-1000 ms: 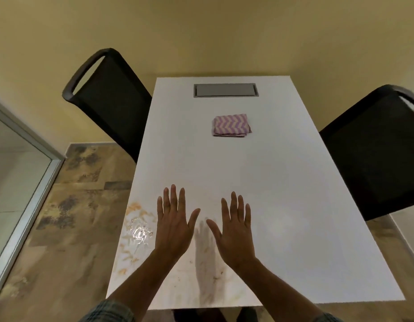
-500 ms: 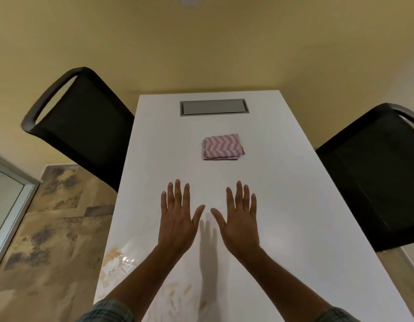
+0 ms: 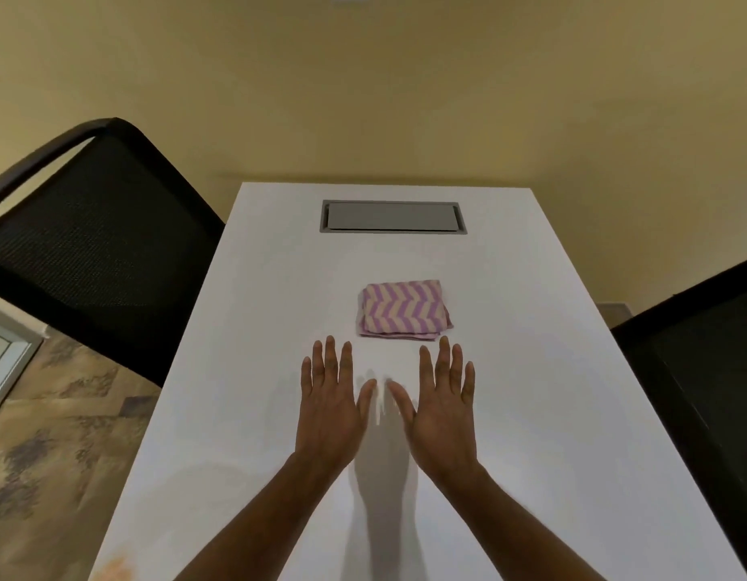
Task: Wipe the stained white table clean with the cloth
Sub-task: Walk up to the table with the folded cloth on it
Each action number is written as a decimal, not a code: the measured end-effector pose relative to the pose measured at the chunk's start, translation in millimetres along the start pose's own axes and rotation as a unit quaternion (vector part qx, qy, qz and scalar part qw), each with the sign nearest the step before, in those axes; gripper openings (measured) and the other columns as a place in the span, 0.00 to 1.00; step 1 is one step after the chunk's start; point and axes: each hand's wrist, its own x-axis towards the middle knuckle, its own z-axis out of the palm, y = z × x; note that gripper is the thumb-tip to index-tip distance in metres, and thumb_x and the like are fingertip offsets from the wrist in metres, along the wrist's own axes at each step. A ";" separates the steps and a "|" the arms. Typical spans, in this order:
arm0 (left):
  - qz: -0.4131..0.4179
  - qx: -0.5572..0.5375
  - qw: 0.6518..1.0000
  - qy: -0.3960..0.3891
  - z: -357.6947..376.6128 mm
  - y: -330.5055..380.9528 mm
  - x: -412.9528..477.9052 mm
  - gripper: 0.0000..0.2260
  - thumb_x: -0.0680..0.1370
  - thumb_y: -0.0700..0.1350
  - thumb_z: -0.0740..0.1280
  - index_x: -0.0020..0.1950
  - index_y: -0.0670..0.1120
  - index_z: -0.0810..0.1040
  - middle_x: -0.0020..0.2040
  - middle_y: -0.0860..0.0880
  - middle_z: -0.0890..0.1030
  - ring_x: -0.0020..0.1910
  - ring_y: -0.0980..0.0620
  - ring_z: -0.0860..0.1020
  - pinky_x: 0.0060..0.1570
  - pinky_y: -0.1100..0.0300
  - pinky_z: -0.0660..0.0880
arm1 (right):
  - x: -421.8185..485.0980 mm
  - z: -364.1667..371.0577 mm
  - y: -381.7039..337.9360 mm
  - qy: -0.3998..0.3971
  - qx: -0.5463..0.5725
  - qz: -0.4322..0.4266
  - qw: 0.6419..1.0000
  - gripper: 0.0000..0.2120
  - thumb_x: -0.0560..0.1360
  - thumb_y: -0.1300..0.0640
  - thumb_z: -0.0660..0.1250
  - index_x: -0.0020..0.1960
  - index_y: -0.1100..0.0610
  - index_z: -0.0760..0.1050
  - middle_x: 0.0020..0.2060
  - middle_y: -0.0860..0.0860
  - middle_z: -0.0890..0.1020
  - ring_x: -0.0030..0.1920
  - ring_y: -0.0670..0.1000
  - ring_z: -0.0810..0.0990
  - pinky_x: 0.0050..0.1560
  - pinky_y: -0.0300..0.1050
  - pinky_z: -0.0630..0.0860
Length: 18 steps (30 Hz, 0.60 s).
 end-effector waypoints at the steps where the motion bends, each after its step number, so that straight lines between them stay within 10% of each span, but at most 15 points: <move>1: -0.008 -0.003 1.000 -0.008 6.0 -0.5 7.0 0.33 0.82 0.64 0.42 0.83 0.50 0.42 0.83 0.47 0.38 0.81 0.48 0.35 0.81 0.48 0.38 | 8.6 5.0 2.7 0.001 0.001 0.000 1.000 0.43 0.78 0.28 0.34 0.84 0.53 0.45 0.83 0.54 0.39 0.82 0.56 0.35 0.82 0.58 0.37; 18: 0.006 -0.117 0.993 -0.036 73.4 -3.3 101.3 0.28 0.85 0.56 0.53 0.83 0.53 0.46 0.84 0.51 0.46 0.83 0.51 0.43 0.79 0.57 0.42 | 117.5 66.6 38.0 -0.028 0.062 0.065 0.996 0.39 0.79 0.32 0.42 0.84 0.52 0.45 0.84 0.54 0.42 0.83 0.57 0.38 0.82 0.57 0.37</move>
